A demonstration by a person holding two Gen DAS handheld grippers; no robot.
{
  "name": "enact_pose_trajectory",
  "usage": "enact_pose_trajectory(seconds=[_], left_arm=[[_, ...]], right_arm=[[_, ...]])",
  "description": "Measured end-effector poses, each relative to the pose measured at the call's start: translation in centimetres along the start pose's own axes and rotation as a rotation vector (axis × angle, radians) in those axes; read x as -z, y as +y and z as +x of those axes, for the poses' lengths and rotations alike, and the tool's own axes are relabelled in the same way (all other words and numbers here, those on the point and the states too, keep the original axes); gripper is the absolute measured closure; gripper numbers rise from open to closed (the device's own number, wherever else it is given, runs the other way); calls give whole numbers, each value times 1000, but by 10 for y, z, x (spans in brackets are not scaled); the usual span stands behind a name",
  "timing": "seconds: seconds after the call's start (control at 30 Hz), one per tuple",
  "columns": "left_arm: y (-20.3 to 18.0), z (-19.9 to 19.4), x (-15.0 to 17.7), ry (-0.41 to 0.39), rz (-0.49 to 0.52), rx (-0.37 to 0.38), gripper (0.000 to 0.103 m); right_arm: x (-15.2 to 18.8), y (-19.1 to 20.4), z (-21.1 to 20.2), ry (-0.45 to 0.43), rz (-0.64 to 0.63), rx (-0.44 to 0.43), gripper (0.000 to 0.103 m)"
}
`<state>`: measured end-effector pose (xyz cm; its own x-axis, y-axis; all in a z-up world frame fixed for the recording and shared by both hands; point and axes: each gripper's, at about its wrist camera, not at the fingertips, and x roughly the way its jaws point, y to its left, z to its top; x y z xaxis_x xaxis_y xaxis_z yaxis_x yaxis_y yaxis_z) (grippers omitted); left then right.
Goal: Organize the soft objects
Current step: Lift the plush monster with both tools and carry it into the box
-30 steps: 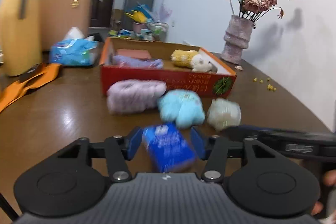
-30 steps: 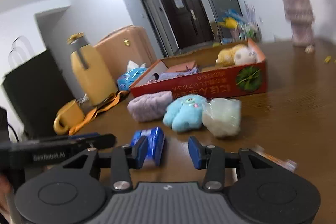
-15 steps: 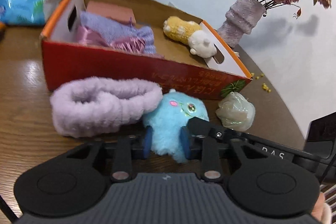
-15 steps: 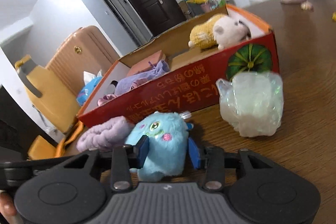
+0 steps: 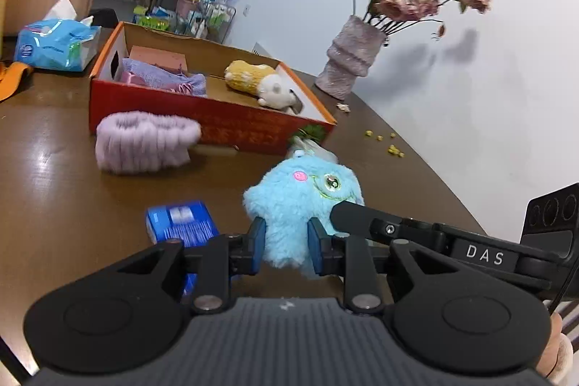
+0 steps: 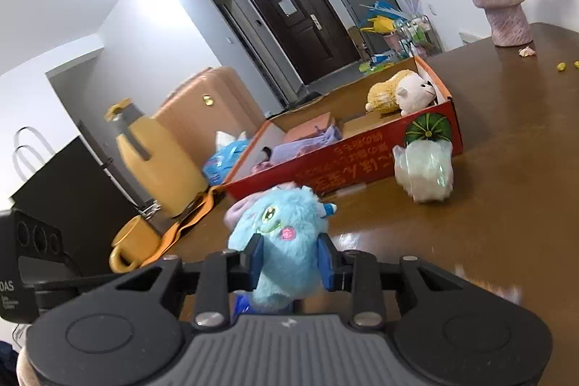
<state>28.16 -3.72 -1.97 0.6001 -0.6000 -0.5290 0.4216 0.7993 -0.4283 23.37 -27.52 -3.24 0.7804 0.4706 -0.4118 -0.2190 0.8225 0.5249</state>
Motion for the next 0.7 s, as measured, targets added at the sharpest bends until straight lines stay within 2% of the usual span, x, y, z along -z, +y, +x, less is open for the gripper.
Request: enact_pose_trajectory(seconds=[0.2, 0.37, 0.43, 0.53, 0.7], left_arm=[[-19, -28, 10, -29, 14, -1, 78], [-25, -27, -9, -57, 44, -4, 78], [-26, -19, -31, -70, 52, -2, 78], [-16, 7, -79, -83, 33, 14, 78], [19, 79, -161, -39, 0, -8, 78]], right_arm=[[8, 13, -29, -28, -28, -22, 73], [-11, 18, -30, -59, -73, -20, 73], [-35, 21, -22, -74, -115, -8, 73], [-84, 19, 7, -75, -173, 7, 73], [-167, -9, 94, 4, -186, 25, 73]])
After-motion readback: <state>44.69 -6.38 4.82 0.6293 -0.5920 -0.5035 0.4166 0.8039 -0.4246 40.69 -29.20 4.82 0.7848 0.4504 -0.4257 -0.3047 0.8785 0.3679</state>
